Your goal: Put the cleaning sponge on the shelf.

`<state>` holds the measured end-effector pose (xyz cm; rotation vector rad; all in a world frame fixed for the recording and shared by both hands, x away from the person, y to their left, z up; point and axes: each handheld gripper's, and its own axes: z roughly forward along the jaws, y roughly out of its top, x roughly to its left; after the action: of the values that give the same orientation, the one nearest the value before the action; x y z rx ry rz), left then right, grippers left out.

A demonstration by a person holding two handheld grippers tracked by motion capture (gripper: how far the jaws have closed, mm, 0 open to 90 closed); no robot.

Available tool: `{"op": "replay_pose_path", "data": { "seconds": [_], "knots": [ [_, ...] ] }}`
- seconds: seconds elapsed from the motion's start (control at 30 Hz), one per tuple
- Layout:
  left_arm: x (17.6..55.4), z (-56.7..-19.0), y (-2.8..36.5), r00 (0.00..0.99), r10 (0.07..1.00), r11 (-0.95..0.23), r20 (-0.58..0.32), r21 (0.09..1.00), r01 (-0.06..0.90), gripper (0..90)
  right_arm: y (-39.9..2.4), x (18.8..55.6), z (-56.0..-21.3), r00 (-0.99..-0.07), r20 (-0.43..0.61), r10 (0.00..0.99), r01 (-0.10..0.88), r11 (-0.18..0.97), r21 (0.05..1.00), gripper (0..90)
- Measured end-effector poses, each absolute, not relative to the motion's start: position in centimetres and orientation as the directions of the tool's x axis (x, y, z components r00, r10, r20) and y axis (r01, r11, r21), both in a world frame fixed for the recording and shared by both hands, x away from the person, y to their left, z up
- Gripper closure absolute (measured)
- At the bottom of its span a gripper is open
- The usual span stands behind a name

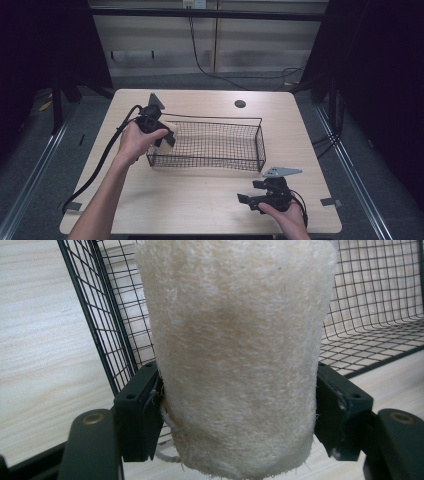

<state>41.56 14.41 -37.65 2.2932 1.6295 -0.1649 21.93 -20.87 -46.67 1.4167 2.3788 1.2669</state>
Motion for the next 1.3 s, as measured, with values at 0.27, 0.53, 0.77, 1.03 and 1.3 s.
{"op": "replay_pose_path", "data": {
  "seconds": [0.27, 0.53, 0.77, 1.03, 1.3],
  "knots": [
    [41.9, -38.3, 14.1, 0.326, 0.909, -0.287, -0.258, 0.179, 0.941, 31.3, -20.9, 21.9, -46.7, -0.564, 0.312, 0.765, 0.685, 0.222, 0.694, 18.6],
    [42.2, -38.9, 13.9, 0.320, 0.912, -0.285, -0.255, 0.165, 0.944, 31.3, -20.9, 21.9, -46.7, -0.566, 0.312, 0.763, 0.685, 0.224, 0.693, 18.7],
    [42.4, -39.7, 13.8, 0.303, 0.919, -0.270, -0.252, 0.158, 0.950, 31.2, -20.9, 21.9, -46.6, -0.566, 0.313, 0.763, 0.685, 0.224, 0.694, 18.8],
    [42.4, -40.7, 14.2, 0.293, 0.924, -0.265, -0.245, 0.142, 0.954, 31.1, -20.8, 21.9, -46.7, -0.567, 0.313, 0.762, 0.685, 0.225, 0.693, 18.9],
    [42.5, -41.1, 13.9, 0.299, 0.925, -0.273, -0.234, 0.139, 0.952, 31.1, -20.8, 21.9, -46.7, -0.567, 0.313, 0.762, 0.685, 0.225, 0.692, 18.9]
  ]
}}
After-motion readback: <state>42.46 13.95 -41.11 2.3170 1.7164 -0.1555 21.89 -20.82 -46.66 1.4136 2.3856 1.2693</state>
